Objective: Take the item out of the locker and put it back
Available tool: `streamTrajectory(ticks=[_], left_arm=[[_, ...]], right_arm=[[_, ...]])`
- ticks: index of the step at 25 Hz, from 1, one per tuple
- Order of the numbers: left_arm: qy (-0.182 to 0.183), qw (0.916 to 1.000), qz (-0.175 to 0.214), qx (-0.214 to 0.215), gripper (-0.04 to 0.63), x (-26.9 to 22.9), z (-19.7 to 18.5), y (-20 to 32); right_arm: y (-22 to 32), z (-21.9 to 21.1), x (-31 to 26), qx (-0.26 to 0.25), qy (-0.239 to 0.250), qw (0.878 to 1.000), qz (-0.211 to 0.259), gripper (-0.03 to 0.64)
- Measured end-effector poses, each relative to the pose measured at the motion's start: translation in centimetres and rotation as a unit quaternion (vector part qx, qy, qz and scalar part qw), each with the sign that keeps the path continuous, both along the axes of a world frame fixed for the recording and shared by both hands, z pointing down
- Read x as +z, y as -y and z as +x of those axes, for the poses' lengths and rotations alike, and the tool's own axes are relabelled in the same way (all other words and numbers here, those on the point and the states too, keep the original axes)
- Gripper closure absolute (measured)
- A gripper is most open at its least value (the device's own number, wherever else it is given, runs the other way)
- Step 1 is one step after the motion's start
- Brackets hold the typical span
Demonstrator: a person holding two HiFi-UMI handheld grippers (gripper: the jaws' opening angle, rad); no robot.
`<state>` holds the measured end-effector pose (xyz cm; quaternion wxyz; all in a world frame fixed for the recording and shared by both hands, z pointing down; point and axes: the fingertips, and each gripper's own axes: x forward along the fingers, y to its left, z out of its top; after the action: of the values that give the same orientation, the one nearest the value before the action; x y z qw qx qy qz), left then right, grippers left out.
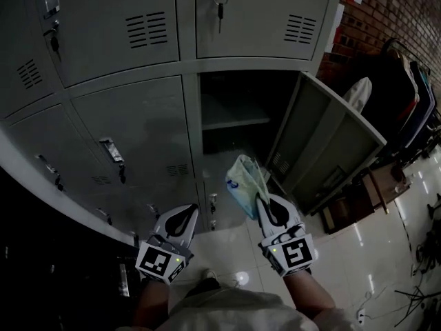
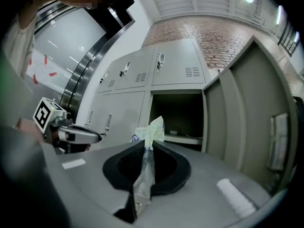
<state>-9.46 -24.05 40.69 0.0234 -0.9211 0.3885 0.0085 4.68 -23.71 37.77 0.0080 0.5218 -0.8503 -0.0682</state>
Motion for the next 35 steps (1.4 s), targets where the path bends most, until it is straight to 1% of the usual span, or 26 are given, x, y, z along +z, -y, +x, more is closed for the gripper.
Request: streamTrajectory(ticks=[6, 8, 12, 14, 17, 20, 26, 29, 31, 35], left_arm=[[-0.003, 0.9996, -0.001, -0.027, 0.591, -0.4, 2.7, -7.7], [-0.002, 0.9995, -0.002, -0.03, 0.591, 0.0, 4.3, -10.4], [0.015, 0.9994, -0.007, -0.029, 0.591, 1.5, 7.5, -15.7], [0.011, 0.9993, -0.011, -0.033, 0.591, 1.5, 8.2, -17.4], [0.003, 0.9988, -0.017, -0.046, 0.589, 1.0, 8.3, -18.9], [0.009, 0.9984, -0.017, -0.054, 0.589, 1.1, 8.1, -20.0], [0.009, 0.9988, -0.01, -0.047, 0.591, 1.1, 7.4, -20.6], [0.014, 0.9989, 0.0, -0.046, 0.591, 1.0, 7.1, -20.4], [0.017, 0.999, -0.003, -0.041, 0.591, 1.1, 7.1, -20.4], [0.01, 0.9993, 0.0, -0.037, 0.591, 0.6, 6.3, -20.2]], right_arm=[[-9.6, 3.2, 3.8, -0.027, 0.019, 0.998, -0.047, 0.611], [-12.0, 4.0, 4.4, -0.04, 0.016, 0.998, -0.052, 0.611], [-16.5, 4.8, 5.0, -0.067, 0.007, 0.996, -0.05, 0.611], [-18.0, 5.2, 5.0, -0.075, 0.009, 0.996, -0.057, 0.611], [-19.1, 5.8, 4.8, -0.078, 0.015, 0.995, -0.057, 0.611], [-19.8, 6.0, 4.8, -0.079, 0.02, 0.995, -0.056, 0.609], [-20.4, 5.2, 4.1, -0.077, 0.019, 0.996, -0.051, 0.61], [-20.3, 4.5, 3.8, -0.086, 0.032, 0.994, -0.055, 0.609], [-20.3, 4.1, 3.8, -0.088, 0.039, 0.994, -0.059, 0.609], [-19.9, 3.6, 3.6, -0.085, 0.025, 0.995, -0.05, 0.609]])
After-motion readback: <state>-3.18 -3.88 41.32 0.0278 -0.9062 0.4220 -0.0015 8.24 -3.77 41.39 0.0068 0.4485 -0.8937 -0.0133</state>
